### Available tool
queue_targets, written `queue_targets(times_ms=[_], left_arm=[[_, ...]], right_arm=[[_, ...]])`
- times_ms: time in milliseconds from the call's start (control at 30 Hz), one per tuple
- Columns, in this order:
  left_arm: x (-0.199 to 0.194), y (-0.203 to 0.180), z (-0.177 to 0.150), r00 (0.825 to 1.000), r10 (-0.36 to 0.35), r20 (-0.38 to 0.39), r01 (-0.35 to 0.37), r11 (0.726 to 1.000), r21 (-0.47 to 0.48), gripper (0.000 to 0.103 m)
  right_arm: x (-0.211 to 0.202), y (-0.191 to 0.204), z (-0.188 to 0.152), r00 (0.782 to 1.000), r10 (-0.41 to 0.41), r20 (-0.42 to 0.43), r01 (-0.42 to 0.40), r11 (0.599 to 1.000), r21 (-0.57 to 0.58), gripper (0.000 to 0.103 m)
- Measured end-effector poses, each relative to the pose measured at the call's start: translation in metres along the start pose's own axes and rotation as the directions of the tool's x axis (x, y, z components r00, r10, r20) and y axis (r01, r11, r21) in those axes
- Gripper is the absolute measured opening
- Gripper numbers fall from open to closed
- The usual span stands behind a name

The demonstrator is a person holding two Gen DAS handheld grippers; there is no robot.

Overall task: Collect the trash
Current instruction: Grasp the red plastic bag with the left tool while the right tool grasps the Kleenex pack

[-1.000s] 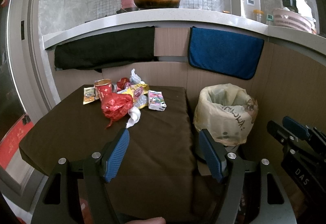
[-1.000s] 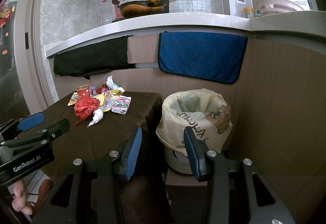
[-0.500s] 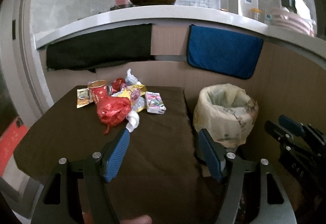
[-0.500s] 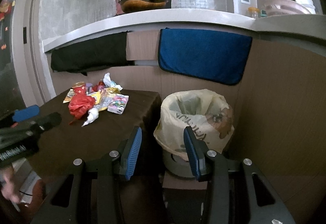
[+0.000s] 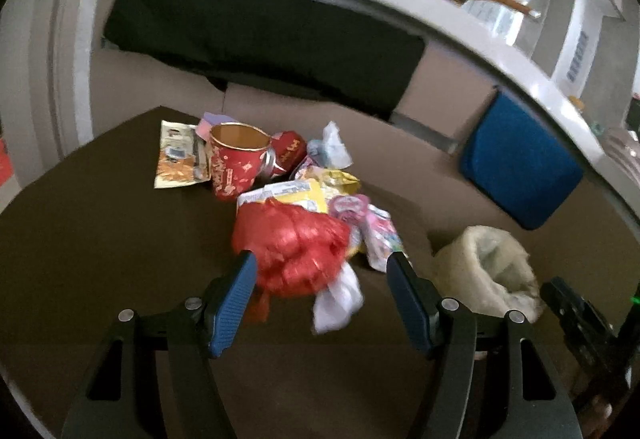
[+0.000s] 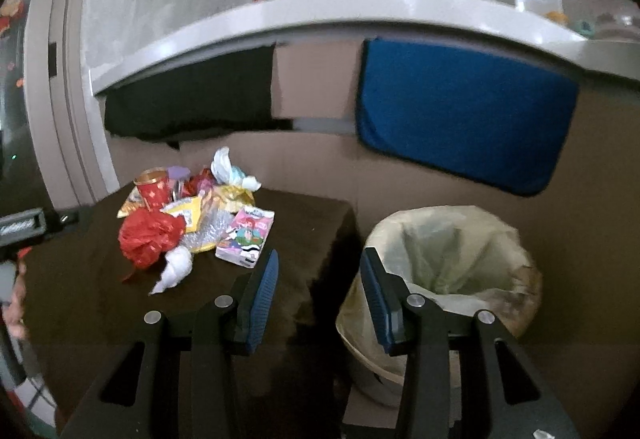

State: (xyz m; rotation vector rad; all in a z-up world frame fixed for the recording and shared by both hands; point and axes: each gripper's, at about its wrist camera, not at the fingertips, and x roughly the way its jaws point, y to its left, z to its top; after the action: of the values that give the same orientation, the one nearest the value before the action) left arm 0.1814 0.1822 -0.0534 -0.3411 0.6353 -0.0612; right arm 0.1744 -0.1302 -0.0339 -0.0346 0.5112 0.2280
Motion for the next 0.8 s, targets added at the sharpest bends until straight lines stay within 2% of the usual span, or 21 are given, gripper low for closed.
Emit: queue_targets(times_ms=[100,200,233,400,533,600,667,733,800], left_arm=[[0.046,0.008,0.012,0.998,0.028,-0.065,-0.028,1.000,-0.003,0.067],[0.078,0.017,0.016,0.991,0.064,-0.114,-0.065,0.998,-0.006,0.065],[0.084,0.021,0.016,0.991,0.053,-0.124,-0.056,0.998,-0.016,0.065],[0.093,0.031,0.018,0.989,0.010,-0.146,-0.017,0.999,-0.048,0.072],[0.108,0.044,0.014,0.974,-0.041,-0.222,0.013,0.992,-0.125,0.082],[0.110,0.049,0.014,0.971,-0.071,-0.229,0.034,0.986,-0.161,0.081],[0.106,0.051,0.014,0.974,-0.076,-0.212,0.039,0.984,-0.174,0.079],[0.102,0.052,0.015,0.976,-0.084,-0.202,0.043,0.980,-0.196,0.073],[0.093,0.053,0.015,0.978,-0.087,-0.190,0.044,0.975,-0.218,0.070]], right_arm=[[0.026,0.002,0.000,0.999,0.016,-0.041,-0.015,1.000,0.002,0.040],[0.048,0.005,0.001,0.997,0.025,-0.075,-0.026,1.000,-0.004,0.040],[0.054,0.007,0.001,0.996,0.026,-0.083,-0.028,1.000,-0.013,0.040],[0.080,0.016,0.005,0.994,0.042,-0.104,-0.046,0.998,-0.041,0.040],[0.103,0.025,0.011,0.986,0.099,-0.133,-0.103,0.995,-0.019,0.040],[0.119,0.031,0.015,0.979,0.132,-0.156,-0.136,0.991,-0.015,0.040],[0.137,0.041,0.017,0.965,0.169,-0.199,-0.175,0.984,-0.012,0.040],[0.153,0.051,0.019,0.950,0.211,-0.230,-0.217,0.976,0.002,0.040],[0.163,0.060,0.022,0.945,0.222,-0.240,-0.230,0.973,-0.003,0.040]])
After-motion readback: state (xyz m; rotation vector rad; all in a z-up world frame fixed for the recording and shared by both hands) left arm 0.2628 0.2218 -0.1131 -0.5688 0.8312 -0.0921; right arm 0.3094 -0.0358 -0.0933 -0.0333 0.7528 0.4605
